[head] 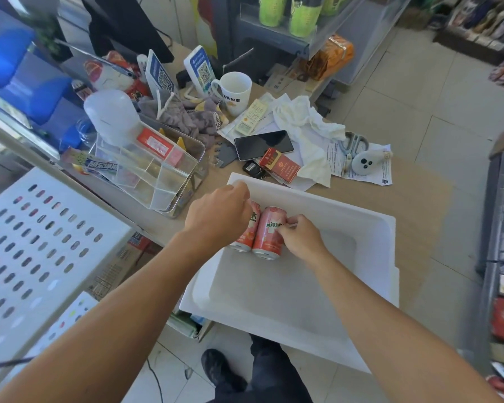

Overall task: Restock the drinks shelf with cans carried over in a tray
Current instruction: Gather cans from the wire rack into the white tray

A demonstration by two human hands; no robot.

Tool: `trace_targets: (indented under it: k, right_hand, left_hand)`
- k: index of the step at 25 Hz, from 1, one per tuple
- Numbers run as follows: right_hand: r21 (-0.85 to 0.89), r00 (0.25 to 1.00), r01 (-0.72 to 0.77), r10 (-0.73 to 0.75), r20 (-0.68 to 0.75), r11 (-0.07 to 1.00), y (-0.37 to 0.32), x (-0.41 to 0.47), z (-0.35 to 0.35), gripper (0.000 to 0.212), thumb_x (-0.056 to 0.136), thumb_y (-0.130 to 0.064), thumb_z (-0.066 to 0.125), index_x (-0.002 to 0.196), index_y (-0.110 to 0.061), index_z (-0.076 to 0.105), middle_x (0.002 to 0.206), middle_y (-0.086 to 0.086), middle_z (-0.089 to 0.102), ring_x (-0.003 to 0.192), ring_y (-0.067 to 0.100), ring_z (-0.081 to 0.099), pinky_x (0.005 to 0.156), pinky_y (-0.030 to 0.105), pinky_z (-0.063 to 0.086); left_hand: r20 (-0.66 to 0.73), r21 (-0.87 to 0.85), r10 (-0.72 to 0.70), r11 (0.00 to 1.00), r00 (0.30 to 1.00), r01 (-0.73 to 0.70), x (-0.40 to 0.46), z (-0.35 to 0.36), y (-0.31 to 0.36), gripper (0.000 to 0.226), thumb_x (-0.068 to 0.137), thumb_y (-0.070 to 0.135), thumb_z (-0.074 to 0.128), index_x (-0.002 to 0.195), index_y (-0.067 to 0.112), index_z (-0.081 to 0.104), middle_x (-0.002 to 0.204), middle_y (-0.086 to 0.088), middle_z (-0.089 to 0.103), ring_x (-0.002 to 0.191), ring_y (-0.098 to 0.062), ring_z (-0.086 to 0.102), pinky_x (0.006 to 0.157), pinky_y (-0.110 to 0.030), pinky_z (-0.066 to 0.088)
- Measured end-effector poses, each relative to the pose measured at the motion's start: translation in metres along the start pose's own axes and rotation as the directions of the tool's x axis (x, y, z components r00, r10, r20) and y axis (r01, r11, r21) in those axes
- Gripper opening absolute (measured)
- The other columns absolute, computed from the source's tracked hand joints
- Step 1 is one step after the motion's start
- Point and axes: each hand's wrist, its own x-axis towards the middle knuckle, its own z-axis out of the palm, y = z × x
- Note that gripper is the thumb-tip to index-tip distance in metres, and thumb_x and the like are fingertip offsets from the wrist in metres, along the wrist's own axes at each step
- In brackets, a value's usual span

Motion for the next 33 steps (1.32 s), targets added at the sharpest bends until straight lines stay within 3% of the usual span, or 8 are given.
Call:
trace_targets:
  k: [6,11,17,22,26,29,33]
  right_hand:
    - [-0.007,1.0,0.028,-0.028,0.001,1.0,0.004,-0.003,-0.001,0.032,0.089,-0.025,0.066,0.117,-0.016,0.055,0.106,0.001,0.064,0.099,0.019,0.063,0.077,0.026,0.044]
    - [-0.032,0.999,0.029,-0.03,-0.029,0.999,0.004,-0.003,-0.003,0.029,0.091,-0.025,0.062,0.118,-0.015,0.056,0.113,0.006,0.065,0.1,0.023,0.063,0.074,0.025,0.041]
    - [-0.069,0.993,0.081,-0.086,-0.077,0.994,0.001,-0.011,-0.014,0.029,0.093,-0.024,0.059,0.119,-0.013,0.056,0.117,0.007,0.064,0.107,0.025,0.06,0.087,0.033,0.049]
    - [-0.139,0.957,0.273,-0.284,-0.065,0.952,-0.03,-0.038,-0.027,0.03,0.096,-0.025,0.055,0.124,-0.015,0.053,0.11,0.0,0.062,0.096,0.015,0.059,0.071,0.025,0.044]
    - [-0.174,0.853,0.497,-0.515,-0.084,0.85,-0.074,-0.073,-0.033,0.03,0.096,-0.024,0.051,0.126,-0.02,0.054,0.103,-0.006,0.06,0.091,0.014,0.063,0.075,0.03,0.054]
    - [-0.2,0.734,0.652,-0.675,-0.073,0.731,-0.115,-0.107,-0.031,0.031,0.097,-0.023,0.053,0.127,-0.02,0.055,0.098,-0.01,0.06,0.087,0.003,0.057,0.071,0.015,0.043]
    - [-0.204,0.544,0.815,-0.838,-0.053,0.542,-0.173,-0.152,-0.019,0.03,0.097,-0.027,0.056,0.126,-0.02,0.055,0.097,-0.009,0.062,0.083,0.001,0.059,0.068,0.01,0.044]
  left_hand:
    - [-0.003,0.01,-0.01,1.0,1.0,0.01,-0.003,-0.003,-0.006,0.027,0.099,0.034,0.036,0.117,0.023,0.053,0.103,0.003,0.065,0.082,-0.022,0.062,0.069,-0.04,0.056]
    - [-0.013,-0.004,-0.025,1.0,1.0,0.025,-0.006,-0.008,-0.008,0.027,0.1,0.036,0.038,0.119,0.024,0.053,0.103,0.004,0.066,0.08,-0.018,0.062,0.068,-0.038,0.057]
    - [-0.067,-0.016,-0.026,1.0,0.997,0.025,-0.014,-0.017,-0.008,0.026,0.099,0.034,0.038,0.117,0.023,0.053,0.106,0.003,0.065,0.085,-0.021,0.061,0.071,-0.038,0.055]
    - [-0.107,-0.07,-0.048,0.997,0.993,0.041,-0.022,-0.032,-0.011,0.025,0.099,0.035,0.039,0.114,0.024,0.055,0.103,0.006,0.064,0.085,-0.018,0.06,0.07,-0.038,0.055]
    - [-0.222,-0.141,-0.099,0.988,0.97,0.069,-0.039,-0.062,-0.013,0.024,0.099,0.033,0.039,0.108,0.021,0.057,0.097,0.005,0.06,0.08,-0.017,0.058,0.065,-0.034,0.051]
    - [-0.326,-0.167,-0.139,0.982,0.935,0.088,-0.061,-0.092,-0.022,0.023,0.098,0.034,0.041,0.106,0.021,0.058,0.098,0.004,0.061,0.082,-0.02,0.059,0.069,-0.038,0.052]
    - [-0.451,-0.155,-0.197,0.978,0.871,0.141,-0.098,-0.137,-0.042,0.022,0.097,0.036,0.042,0.108,0.025,0.058,0.1,0.006,0.063,0.083,-0.021,0.059,0.073,-0.039,0.051]
